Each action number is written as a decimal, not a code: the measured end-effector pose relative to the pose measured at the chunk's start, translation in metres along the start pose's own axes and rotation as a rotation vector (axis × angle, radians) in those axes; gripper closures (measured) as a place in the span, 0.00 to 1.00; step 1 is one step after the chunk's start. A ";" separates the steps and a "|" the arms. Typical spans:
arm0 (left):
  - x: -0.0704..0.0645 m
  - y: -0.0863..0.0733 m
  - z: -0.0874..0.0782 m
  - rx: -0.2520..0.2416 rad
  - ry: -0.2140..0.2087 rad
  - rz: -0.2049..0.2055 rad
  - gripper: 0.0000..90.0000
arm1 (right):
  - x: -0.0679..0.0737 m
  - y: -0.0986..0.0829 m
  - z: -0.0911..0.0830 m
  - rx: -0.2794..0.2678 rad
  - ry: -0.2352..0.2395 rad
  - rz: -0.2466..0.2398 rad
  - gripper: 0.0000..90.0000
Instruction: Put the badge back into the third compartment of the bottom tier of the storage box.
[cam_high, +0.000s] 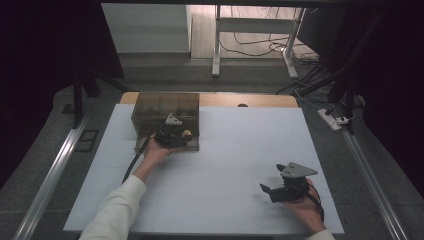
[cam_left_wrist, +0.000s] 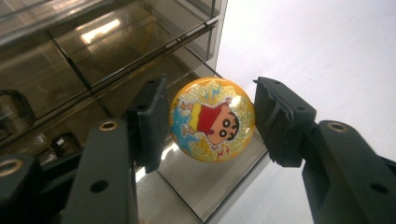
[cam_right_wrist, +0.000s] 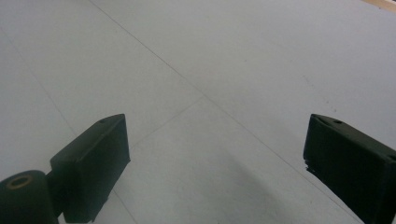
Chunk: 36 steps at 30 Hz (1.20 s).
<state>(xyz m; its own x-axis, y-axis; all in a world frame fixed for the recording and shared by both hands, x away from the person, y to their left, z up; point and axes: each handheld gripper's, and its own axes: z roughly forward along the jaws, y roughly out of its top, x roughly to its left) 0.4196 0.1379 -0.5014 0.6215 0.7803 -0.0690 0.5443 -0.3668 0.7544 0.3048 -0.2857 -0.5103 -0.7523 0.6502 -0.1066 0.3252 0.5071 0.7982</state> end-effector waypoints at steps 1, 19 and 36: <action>0.000 0.000 0.000 -0.001 0.000 0.001 0.51 | 0.000 0.000 0.000 0.000 0.000 0.000 0.07; 0.000 0.001 -0.006 -0.015 -0.018 -0.007 0.38 | 0.000 0.000 0.000 0.002 -0.001 -0.007 0.07; -0.005 0.002 -0.017 -0.009 -0.023 0.018 0.34 | 0.000 0.000 -0.001 0.001 -0.007 -0.013 0.07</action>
<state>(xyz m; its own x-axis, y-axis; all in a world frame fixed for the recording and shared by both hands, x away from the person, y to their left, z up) 0.4081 0.1422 -0.4885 0.6441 0.7618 -0.0701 0.5280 -0.3764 0.7612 0.3041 -0.2863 -0.5093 -0.7525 0.6475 -0.1206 0.3163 0.5158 0.7962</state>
